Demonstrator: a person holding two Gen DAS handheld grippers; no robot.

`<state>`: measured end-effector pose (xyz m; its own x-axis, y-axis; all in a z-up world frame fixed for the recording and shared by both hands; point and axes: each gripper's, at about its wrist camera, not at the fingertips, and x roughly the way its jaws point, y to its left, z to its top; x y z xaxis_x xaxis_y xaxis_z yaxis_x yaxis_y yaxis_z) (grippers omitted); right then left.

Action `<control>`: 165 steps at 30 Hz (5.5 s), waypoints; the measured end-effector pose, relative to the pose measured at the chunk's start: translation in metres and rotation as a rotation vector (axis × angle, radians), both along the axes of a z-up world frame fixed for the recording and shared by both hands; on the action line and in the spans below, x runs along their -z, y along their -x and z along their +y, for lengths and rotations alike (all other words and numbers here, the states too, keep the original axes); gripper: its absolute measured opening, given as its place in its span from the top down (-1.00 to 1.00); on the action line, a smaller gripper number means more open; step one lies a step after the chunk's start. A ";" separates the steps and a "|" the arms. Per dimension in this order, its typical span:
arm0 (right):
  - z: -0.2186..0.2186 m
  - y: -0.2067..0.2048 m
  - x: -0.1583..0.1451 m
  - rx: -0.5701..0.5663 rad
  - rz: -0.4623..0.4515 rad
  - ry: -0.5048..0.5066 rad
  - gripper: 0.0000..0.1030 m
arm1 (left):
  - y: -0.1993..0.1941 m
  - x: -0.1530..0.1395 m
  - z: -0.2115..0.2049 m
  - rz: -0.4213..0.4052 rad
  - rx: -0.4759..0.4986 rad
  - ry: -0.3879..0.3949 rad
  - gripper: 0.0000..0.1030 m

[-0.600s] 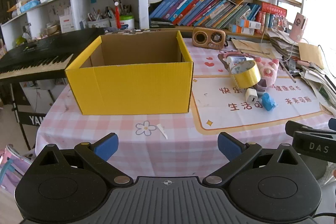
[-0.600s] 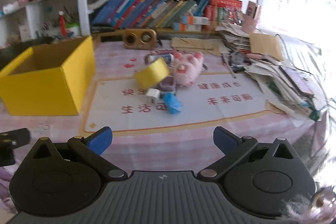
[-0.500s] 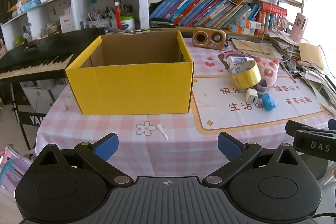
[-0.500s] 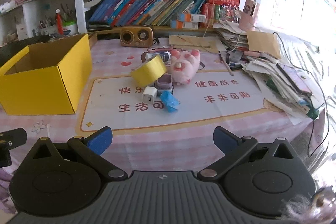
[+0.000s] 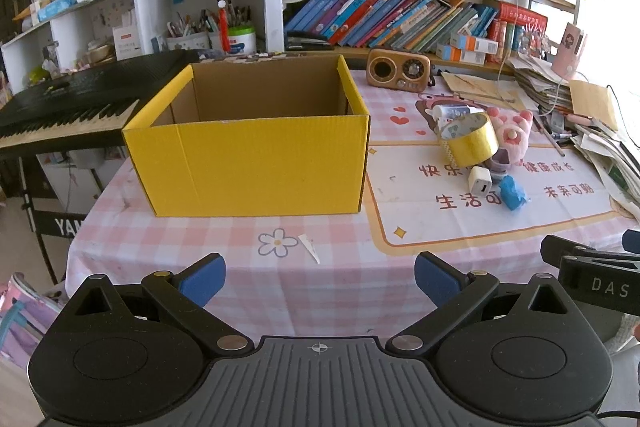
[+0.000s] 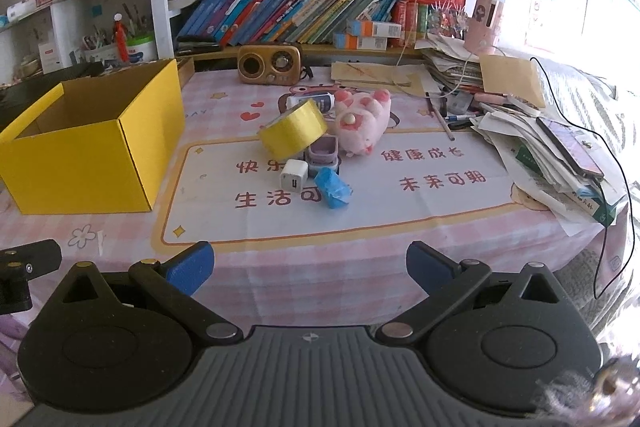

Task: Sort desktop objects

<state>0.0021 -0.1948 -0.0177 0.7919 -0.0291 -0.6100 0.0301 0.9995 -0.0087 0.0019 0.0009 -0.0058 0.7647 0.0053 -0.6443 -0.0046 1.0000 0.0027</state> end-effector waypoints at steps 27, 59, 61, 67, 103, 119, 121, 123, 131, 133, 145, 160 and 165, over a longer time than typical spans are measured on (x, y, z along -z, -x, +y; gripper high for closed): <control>0.004 -0.004 0.002 -0.019 0.021 -0.014 -1.00 | -0.005 0.004 0.002 0.011 0.005 0.010 -0.98; 0.005 -0.006 0.003 -0.015 0.027 -0.016 -1.00 | -0.014 0.006 0.005 0.021 0.003 0.014 -0.98; 0.004 -0.005 0.003 -0.014 0.026 -0.021 -1.00 | -0.015 0.006 0.005 0.022 0.006 0.016 -0.98; 0.008 -0.010 0.007 -0.013 0.019 -0.027 -1.00 | -0.015 0.007 0.005 0.020 0.014 0.018 -0.98; -0.069 -0.078 0.003 -0.156 0.049 -0.081 -1.00 | -0.069 0.008 -0.073 0.035 -0.084 0.035 -0.98; -0.118 -0.136 0.018 -0.287 0.075 -0.042 -1.00 | -0.101 0.017 -0.122 0.048 -0.199 0.012 -0.98; -0.119 -0.142 0.020 -0.307 0.077 -0.047 -0.97 | -0.103 0.016 -0.125 0.042 -0.213 0.005 -0.98; -0.121 -0.148 0.022 -0.326 0.084 -0.055 -0.97 | -0.105 0.016 -0.126 0.043 -0.228 0.002 -0.98; -0.123 -0.161 0.028 -0.376 0.100 -0.074 -0.97 | -0.109 0.017 -0.127 0.070 -0.251 0.024 -0.97; -0.123 -0.164 0.028 -0.386 0.102 -0.079 -0.96 | -0.109 0.016 -0.127 0.067 -0.263 0.023 -0.97; -0.116 -0.177 0.031 -0.444 0.110 -0.075 -0.96 | -0.108 0.010 -0.123 0.050 -0.308 0.006 -0.97; -0.108 -0.186 0.037 -0.467 0.133 -0.070 -0.87 | -0.113 0.013 -0.124 0.053 -0.296 -0.004 -0.97; -0.104 -0.192 0.041 -0.484 0.151 -0.069 -0.75 | -0.113 0.008 -0.124 0.032 -0.310 -0.021 -0.97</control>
